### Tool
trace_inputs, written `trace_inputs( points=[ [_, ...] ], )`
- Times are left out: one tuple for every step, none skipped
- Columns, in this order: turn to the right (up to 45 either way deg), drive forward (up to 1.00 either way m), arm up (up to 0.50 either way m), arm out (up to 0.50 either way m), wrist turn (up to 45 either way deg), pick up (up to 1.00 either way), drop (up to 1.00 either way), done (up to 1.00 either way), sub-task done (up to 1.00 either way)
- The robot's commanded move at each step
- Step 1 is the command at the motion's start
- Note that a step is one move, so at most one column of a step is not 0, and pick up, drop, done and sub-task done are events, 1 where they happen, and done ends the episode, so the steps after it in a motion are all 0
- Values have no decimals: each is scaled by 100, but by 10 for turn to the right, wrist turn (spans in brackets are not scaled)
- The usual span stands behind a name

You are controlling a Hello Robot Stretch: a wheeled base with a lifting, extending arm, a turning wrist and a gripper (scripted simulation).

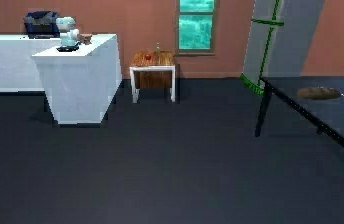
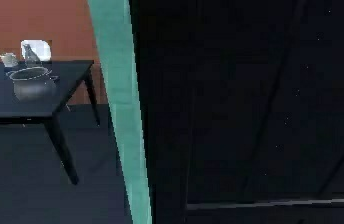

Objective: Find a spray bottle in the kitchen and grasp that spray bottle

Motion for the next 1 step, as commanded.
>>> trace_inputs(
  points=[
    [0, 40, 0, 0, 0, 0, 0, 0, 0]
  ],
)
